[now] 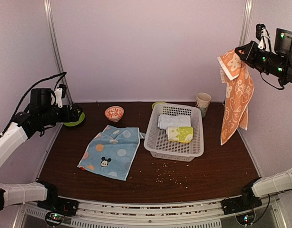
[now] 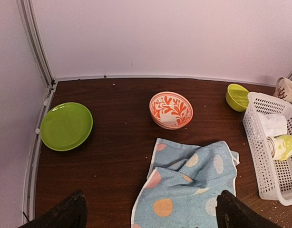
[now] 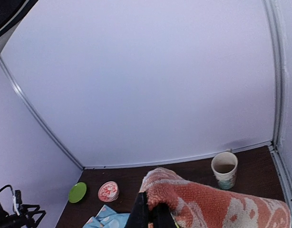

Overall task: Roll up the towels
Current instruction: Place the towel in the towel pile.

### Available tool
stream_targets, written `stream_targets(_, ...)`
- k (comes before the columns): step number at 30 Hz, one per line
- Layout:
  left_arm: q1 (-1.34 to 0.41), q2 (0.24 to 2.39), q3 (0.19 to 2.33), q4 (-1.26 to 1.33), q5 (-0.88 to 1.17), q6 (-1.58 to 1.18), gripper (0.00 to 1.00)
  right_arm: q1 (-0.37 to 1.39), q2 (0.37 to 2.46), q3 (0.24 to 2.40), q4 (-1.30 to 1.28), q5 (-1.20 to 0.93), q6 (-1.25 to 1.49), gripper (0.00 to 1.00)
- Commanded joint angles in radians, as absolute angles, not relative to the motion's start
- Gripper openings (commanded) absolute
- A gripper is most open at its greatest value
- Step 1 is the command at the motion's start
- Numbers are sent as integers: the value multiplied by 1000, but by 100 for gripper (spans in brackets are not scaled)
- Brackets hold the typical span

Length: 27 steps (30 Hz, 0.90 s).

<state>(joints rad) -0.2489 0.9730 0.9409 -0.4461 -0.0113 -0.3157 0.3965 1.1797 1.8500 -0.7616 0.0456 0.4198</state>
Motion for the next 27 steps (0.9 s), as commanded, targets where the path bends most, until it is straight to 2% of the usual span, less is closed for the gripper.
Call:
stream_targets(1,-253,969,958,-431,-21,-307,96,469,1225,1902,-671,-303,463,0)
stream_targets(6,-254,968,956,-432,-25,-307,96,705,1293,1963,-673,-415,457,0)
stream_targets(13,-254,963,956,-433,-34,-307,96,918,1365,1857,-555,-420,510,0)
stream_targets(20,-255,921,944,-439,-145,-317,96,985,1516,1808,-381,-458,595,0)
stream_targets(27,-254,901,935,-436,-203,-327,96,1011,1691,1820,-319,-469,634,0)
